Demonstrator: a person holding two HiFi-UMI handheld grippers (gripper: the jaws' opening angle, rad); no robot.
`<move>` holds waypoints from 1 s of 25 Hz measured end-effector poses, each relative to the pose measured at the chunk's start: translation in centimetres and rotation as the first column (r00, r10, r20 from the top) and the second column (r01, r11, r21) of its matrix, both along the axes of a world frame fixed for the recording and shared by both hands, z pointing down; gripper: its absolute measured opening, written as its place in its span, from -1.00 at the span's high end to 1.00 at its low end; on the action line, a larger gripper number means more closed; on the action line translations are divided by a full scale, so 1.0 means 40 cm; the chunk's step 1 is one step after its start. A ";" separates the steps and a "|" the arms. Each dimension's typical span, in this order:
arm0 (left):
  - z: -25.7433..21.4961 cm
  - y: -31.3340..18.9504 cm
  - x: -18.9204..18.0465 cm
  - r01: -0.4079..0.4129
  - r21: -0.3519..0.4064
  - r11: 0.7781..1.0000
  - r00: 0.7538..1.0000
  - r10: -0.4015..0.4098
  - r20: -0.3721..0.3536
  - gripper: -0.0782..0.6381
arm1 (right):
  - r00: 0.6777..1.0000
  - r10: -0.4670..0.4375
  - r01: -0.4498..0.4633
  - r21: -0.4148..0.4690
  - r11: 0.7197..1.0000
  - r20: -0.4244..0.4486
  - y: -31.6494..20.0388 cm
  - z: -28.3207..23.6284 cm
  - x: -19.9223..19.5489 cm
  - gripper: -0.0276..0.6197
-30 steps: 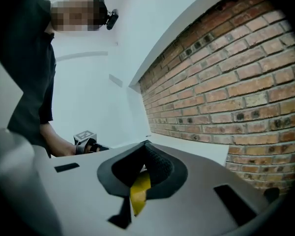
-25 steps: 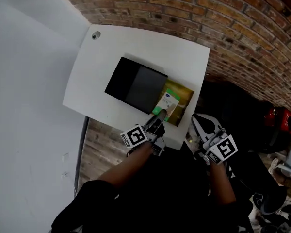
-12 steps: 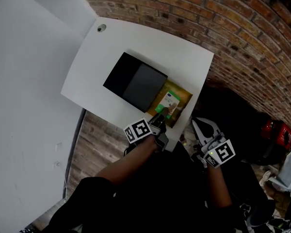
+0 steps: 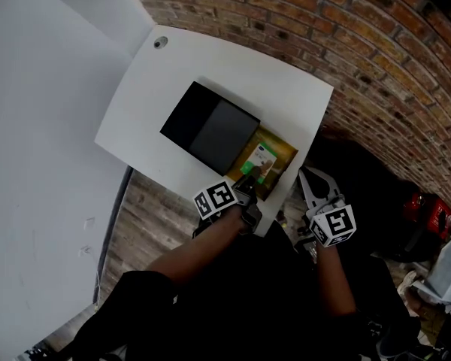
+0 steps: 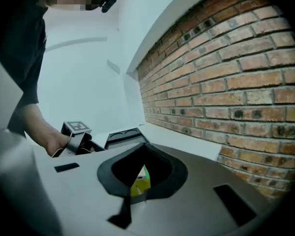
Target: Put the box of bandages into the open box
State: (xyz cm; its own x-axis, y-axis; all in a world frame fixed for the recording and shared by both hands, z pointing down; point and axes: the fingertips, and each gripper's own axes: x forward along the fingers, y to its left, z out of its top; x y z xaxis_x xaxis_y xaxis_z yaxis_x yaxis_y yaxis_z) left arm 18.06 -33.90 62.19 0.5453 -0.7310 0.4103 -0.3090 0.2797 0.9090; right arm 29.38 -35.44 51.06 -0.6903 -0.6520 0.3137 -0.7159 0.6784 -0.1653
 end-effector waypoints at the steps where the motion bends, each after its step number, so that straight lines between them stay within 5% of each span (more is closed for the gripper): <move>1: 0.003 -0.002 -0.001 0.004 -0.007 1.000 1.000 -0.004 0.001 0.53 | 1.000 -0.013 0.013 0.005 1.000 0.002 -0.002 -0.003 -0.005 0.90; 12: 0.024 -0.012 0.001 0.015 -0.077 0.997 1.000 -0.016 -0.005 0.45 | 0.999 -0.040 0.040 -0.015 0.999 0.028 0.016 0.012 -0.015 0.90; 25: 0.020 0.017 0.008 -0.016 -0.136 0.991 1.000 0.015 -0.012 -0.12 | 0.998 -0.045 0.046 -0.024 0.999 0.049 0.024 0.014 -0.022 0.90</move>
